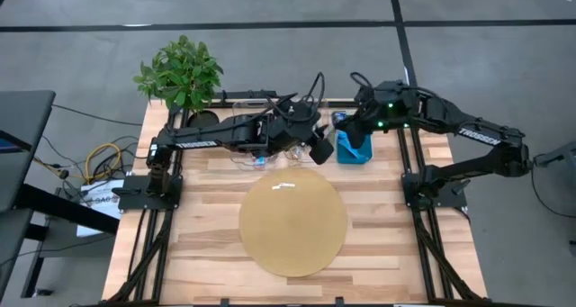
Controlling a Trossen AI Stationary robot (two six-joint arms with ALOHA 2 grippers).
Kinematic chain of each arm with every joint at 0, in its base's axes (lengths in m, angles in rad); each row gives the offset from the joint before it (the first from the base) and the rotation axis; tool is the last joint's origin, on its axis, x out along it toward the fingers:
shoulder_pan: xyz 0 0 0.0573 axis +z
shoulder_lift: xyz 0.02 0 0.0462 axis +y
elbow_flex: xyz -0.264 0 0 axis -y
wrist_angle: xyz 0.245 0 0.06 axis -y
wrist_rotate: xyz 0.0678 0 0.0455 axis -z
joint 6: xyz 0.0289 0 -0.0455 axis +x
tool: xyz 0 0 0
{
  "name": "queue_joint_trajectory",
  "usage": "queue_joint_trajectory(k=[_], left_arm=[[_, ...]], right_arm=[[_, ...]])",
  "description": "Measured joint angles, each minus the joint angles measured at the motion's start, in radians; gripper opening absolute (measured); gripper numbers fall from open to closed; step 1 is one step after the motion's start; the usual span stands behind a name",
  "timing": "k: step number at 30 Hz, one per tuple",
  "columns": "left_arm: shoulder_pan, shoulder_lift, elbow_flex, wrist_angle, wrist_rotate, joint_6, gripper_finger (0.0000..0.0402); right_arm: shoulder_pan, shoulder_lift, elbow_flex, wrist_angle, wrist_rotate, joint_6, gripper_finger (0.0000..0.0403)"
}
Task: Pick and place Granola Bars by type
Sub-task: Put the blue granola bar into the blue bin, then return to Home Position
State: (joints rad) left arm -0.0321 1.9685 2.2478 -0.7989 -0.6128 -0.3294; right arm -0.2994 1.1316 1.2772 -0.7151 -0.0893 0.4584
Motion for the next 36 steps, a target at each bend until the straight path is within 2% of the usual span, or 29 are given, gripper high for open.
queue_joint_trajectory(k=[4, 8, 16, 20, 24, 30, 36], left_arm=[[0.005, 0.000, 0.000, -0.014, 0.002, 0.012, 0.0181], [0.000, 0.000, 0.000, -0.015, 0.006, 0.012, 0.0191], [-0.001, 0.000, 0.000, -0.018, 0.057, 0.004, 0.0193], [-0.001, 0.000, 0.000, -0.018, 0.095, 0.003, 0.0193], [-0.001, 0.000, 0.000, -0.018, 0.107, -0.002, 0.0193], [-0.001, 0.000, 0.000, -0.018, 0.111, -0.003, 0.0191], [-0.001, 0.000, 0.000, -0.020, 0.138, 0.011, 0.0170]], right_arm=[[-0.047, 0.002, 0.000, -0.174, 0.143, -0.079, 0.0034], [-0.121, 0.002, 0.000, -0.240, 0.289, -0.133, 0.0040], [-0.242, 0.002, 0.000, -0.252, 0.353, -0.156, 0.0039], [-0.262, 0.002, 0.000, -0.268, 0.353, -0.171, 0.0056], [-0.266, 0.002, 0.001, -0.306, 0.352, -0.199, 0.0087], [-0.265, 0.002, 0.001, -0.318, 0.350, -0.205, 0.0157], [-0.258, 0.002, 0.001, -0.321, 0.318, -0.210, 0.0214]])
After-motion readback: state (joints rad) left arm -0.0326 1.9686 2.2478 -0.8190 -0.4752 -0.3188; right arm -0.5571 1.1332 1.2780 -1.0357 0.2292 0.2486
